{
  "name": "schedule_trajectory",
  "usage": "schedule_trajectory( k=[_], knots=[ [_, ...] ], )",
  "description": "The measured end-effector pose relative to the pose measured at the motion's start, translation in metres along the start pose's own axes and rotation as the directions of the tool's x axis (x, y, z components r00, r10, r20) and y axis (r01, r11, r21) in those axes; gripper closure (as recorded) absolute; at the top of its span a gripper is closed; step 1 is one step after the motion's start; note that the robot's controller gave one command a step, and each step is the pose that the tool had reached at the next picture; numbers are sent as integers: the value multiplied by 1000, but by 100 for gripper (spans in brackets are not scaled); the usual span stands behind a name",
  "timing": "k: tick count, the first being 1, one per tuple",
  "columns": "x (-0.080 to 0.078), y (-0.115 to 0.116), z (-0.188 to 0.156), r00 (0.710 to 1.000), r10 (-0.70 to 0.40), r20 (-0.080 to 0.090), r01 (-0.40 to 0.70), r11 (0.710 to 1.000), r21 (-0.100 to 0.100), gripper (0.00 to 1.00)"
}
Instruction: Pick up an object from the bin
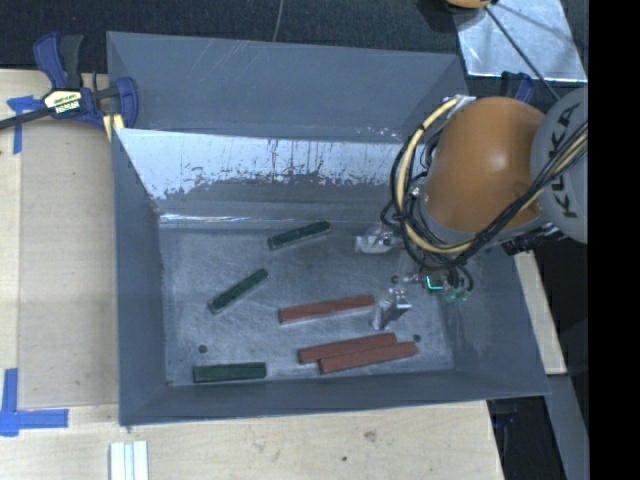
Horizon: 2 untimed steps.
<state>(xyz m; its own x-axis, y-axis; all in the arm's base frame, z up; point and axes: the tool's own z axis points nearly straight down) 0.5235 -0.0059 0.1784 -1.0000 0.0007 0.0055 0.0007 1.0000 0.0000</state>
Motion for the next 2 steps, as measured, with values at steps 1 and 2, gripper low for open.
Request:
schedule_trajectory(
  k=[1,2],
  knots=[
    [-2,0,-4,1000,0,8,0,1000,0,0],
    [-5,10,102,993,117,19,-117,993,-2,100]
  ],
)
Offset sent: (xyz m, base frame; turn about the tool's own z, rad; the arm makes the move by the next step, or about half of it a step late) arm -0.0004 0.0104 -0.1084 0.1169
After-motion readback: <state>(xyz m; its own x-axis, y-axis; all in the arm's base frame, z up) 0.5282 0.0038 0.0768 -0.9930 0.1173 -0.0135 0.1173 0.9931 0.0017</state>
